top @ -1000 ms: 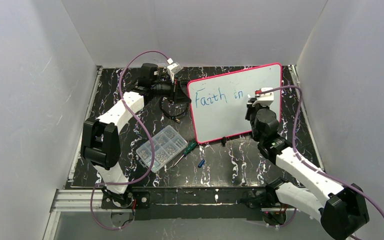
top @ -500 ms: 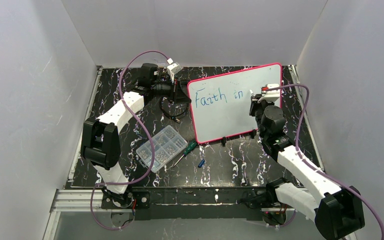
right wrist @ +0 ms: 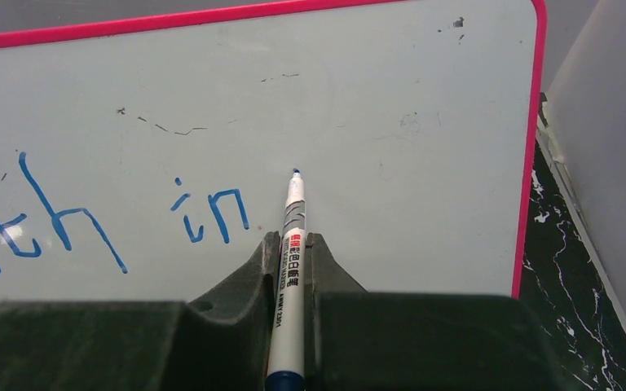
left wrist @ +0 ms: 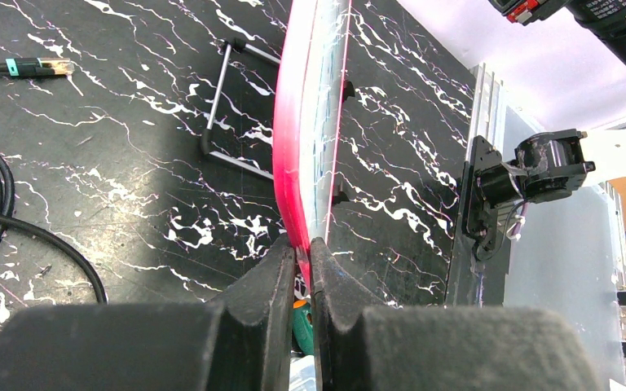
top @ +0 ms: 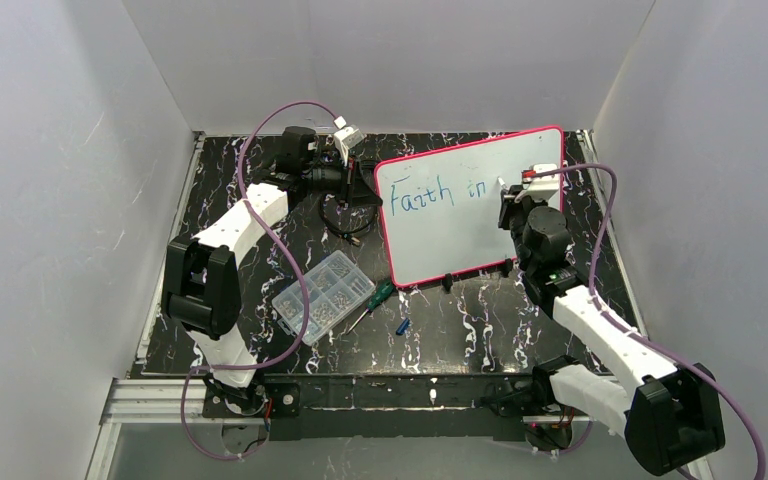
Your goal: Write a sentence on the whiteboard
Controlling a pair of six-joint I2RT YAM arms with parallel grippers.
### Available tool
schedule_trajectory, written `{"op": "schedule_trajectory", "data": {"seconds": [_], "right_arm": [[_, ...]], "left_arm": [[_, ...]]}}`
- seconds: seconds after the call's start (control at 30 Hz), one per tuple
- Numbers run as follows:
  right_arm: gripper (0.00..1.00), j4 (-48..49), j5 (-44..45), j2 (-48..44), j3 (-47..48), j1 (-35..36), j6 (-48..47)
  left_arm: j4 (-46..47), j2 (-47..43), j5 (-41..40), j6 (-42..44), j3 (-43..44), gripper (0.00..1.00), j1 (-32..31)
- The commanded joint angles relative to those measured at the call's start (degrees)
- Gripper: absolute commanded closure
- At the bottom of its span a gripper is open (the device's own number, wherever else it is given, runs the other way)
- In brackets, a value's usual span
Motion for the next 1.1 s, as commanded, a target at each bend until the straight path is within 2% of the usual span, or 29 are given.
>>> {"op": "schedule_trajectory", "data": {"seconds": [0.0,0.23,0.43,1.07], "right_arm": [[0.99,0.6,1.7,-2.0,-0.2,-0.3,1.2],[0.99,-1.0,3.0,-3.9,-2.5,-0.3,2.4],[0.99,-0.4,2.1,-3.9,-0.7,-0.3,1.9],[0.99,3.7,0.5,0.2,2.0,-0.4,1.1]], "left_arm": [[-2.4,-2.7,2.0,1.5,0.7,1.0,-0.8],[-2.4,-2.8,2.1,1.4,0.9,1.0,-0.7],[-2.4,-2.9,2.1,1.4,0.8,1.0,-0.7],[-2.4,-2.7,2.0,1.4,0.7,1.0,-0.8]]}}
